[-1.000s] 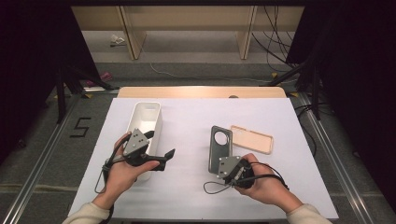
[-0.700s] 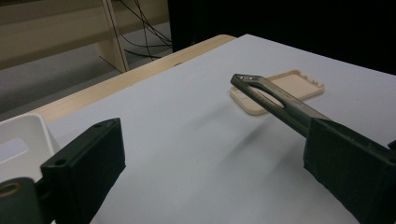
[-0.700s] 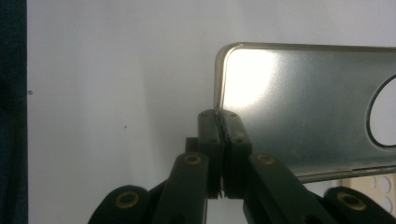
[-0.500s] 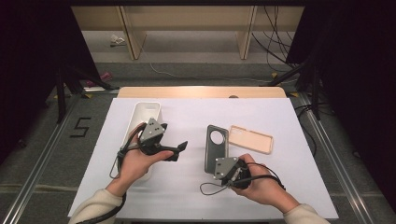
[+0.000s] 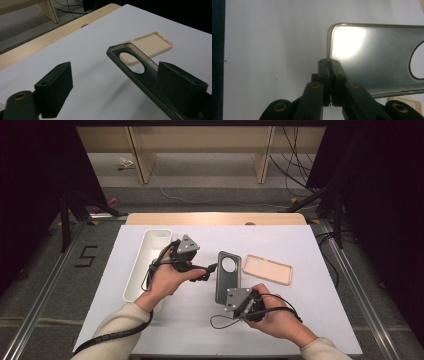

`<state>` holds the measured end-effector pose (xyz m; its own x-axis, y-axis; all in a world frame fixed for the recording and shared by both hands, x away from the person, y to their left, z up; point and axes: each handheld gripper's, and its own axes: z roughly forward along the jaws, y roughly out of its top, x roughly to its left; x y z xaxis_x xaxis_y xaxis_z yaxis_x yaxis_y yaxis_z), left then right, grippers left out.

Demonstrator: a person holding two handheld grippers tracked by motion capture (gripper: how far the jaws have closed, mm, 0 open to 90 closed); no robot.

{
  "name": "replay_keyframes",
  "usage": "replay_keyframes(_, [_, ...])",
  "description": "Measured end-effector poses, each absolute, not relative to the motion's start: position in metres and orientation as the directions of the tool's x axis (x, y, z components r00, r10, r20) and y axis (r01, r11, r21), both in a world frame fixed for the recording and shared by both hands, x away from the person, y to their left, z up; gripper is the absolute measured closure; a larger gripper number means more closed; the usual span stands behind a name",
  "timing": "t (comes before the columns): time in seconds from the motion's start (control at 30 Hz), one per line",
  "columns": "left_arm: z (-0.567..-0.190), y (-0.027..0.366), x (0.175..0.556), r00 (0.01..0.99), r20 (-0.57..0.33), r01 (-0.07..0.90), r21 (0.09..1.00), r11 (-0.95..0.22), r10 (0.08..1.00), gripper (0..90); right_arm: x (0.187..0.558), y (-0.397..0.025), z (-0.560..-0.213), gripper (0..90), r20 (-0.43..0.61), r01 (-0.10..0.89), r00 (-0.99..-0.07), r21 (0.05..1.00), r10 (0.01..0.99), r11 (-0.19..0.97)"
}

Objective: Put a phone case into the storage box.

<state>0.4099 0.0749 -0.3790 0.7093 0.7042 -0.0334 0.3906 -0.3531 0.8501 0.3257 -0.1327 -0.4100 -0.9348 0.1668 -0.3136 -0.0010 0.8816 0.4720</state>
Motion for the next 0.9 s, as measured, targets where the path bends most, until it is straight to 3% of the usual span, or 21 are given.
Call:
replay_keyframes(0.27, [-0.374,0.058,0.427,0.676,-0.08,0.461,0.821,-0.336,0.733,19.6,0.327,-0.125,-0.408,89.0,-0.335,-0.023,-0.93,0.467,0.153,0.884])
replay_keyframes(0.67, [-0.383,0.054,0.445,0.606,-0.219,0.604,0.752,-0.263,0.765,40.3,0.326,-0.123,-0.406,89.1,-0.368,-0.039,-0.917,0.469,0.155,0.883])
replay_keyframes(0.9, [-0.383,0.054,0.449,0.592,-0.243,0.629,0.736,-0.251,0.769,48.3,0.326,-0.122,-0.406,89.0,-0.369,-0.038,-0.916,0.466,0.155,0.884])
